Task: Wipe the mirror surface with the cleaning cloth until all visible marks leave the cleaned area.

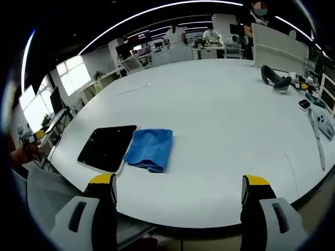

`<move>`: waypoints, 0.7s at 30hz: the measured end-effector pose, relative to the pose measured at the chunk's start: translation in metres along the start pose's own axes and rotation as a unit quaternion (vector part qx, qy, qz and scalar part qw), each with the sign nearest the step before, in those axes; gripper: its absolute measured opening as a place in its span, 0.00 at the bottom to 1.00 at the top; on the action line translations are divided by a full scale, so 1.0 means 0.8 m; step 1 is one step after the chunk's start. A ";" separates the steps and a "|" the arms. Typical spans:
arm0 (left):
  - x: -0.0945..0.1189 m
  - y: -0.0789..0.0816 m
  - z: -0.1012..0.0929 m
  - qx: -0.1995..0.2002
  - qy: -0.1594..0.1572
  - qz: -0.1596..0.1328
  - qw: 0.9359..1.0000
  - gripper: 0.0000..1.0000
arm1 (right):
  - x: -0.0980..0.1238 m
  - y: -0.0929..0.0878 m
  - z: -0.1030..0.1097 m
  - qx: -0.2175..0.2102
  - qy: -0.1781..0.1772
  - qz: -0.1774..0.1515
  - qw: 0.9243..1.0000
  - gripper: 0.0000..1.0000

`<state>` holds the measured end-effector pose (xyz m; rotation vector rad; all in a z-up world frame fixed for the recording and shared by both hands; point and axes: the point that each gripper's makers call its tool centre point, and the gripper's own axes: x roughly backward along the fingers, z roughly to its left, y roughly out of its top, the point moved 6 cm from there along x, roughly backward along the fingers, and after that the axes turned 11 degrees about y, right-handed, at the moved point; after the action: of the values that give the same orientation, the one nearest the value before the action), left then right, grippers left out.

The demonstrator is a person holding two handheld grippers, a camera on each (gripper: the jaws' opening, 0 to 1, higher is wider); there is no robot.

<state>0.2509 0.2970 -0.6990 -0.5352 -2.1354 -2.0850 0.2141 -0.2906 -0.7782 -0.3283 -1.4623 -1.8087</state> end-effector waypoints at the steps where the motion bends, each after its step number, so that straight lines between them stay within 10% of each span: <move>1: 0.000 -0.002 -0.001 -0.001 -0.001 0.002 1.000 0.99 | 0.000 0.000 -0.001 0.000 0.000 0.000 1.000 0.98; 21: -0.010 -0.003 -0.026 -0.020 -0.016 0.011 1.000 0.99 | -0.015 0.020 0.014 0.011 0.014 -0.003 1.000 0.96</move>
<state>0.2542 0.2751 -0.7030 -0.5971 -2.1000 -2.1252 0.2304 -0.2764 -0.7710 -0.2860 -1.4654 -1.7934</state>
